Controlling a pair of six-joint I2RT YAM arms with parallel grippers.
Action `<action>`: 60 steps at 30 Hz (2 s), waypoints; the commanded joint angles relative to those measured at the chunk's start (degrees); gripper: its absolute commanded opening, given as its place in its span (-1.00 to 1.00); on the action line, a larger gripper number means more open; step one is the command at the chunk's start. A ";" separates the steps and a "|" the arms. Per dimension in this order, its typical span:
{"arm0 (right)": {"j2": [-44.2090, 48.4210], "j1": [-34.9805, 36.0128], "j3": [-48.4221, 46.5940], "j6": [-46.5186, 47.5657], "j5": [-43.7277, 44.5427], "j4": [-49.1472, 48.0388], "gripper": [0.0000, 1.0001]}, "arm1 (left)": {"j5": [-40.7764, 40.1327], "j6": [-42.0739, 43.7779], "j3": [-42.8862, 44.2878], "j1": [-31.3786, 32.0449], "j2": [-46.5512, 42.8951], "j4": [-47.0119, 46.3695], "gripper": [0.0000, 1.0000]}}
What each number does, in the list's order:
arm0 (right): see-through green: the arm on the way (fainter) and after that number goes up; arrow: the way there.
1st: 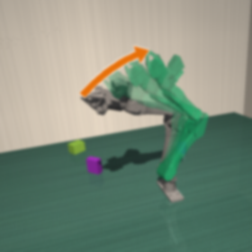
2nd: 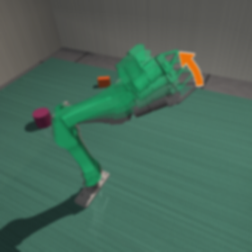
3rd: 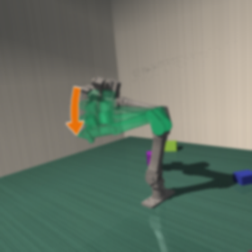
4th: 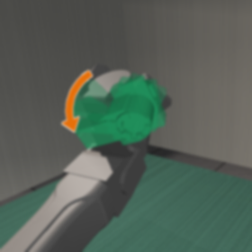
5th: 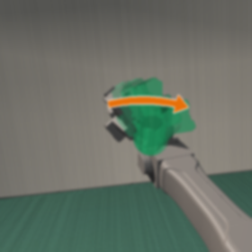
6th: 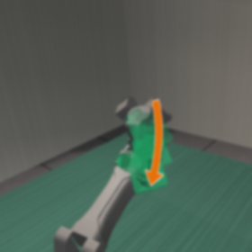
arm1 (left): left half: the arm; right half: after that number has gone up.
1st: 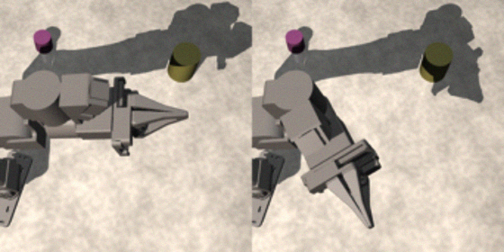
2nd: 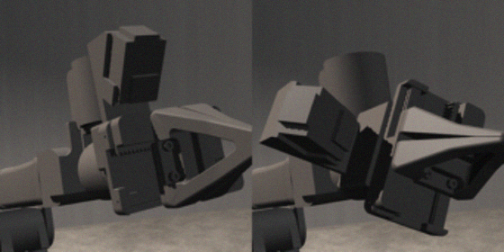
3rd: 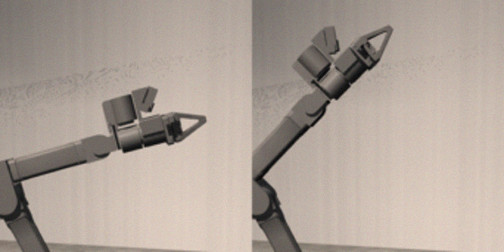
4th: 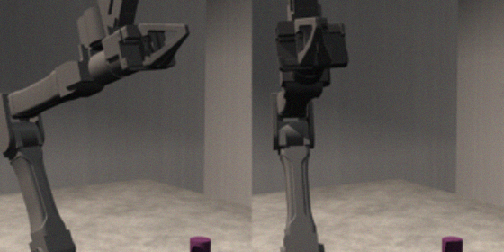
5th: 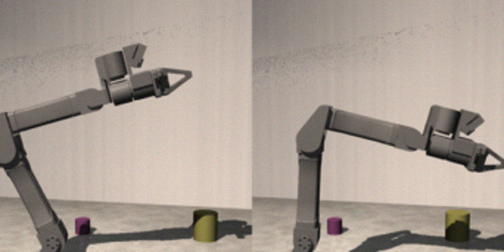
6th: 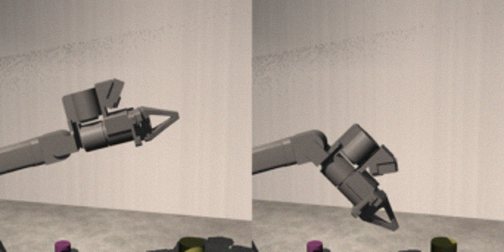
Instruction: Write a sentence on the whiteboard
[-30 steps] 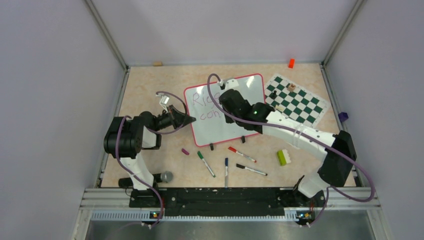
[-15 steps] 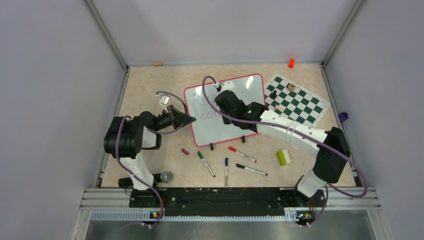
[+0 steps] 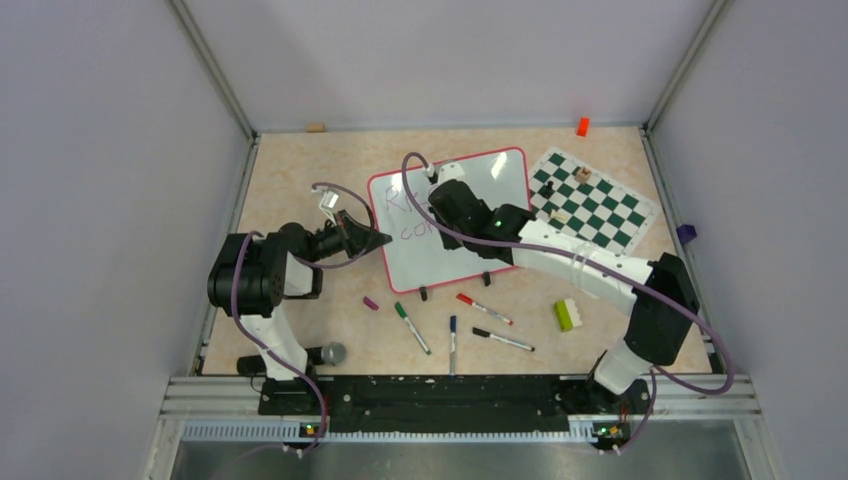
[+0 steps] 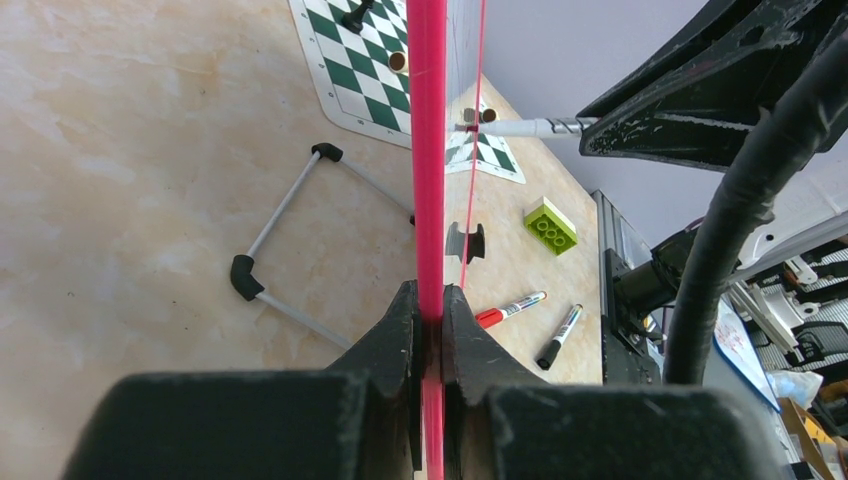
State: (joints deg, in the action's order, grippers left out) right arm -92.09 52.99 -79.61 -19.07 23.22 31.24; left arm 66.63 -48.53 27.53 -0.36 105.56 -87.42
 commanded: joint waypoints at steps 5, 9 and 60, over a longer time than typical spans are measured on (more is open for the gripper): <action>0.96 -0.35 1.78 0.43 -0.51 0.31 -1.00 | 1.68 2.03 0.51 0.73 0.17 -5.40 -1.00; 1.19 -0.42 1.51 0.44 1.72 1.43 -1.00 | 1.71 2.04 0.50 0.71 0.19 -5.40 -1.00; 3.75 -0.88 4.59 -1.45 0.10 1.69 -1.00 | 1.73 2.01 0.51 0.76 0.13 -5.40 -1.00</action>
State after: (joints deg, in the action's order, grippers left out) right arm -90.63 52.82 -75.92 -19.75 23.05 33.63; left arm 66.63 -48.53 27.53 -0.36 105.56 -87.42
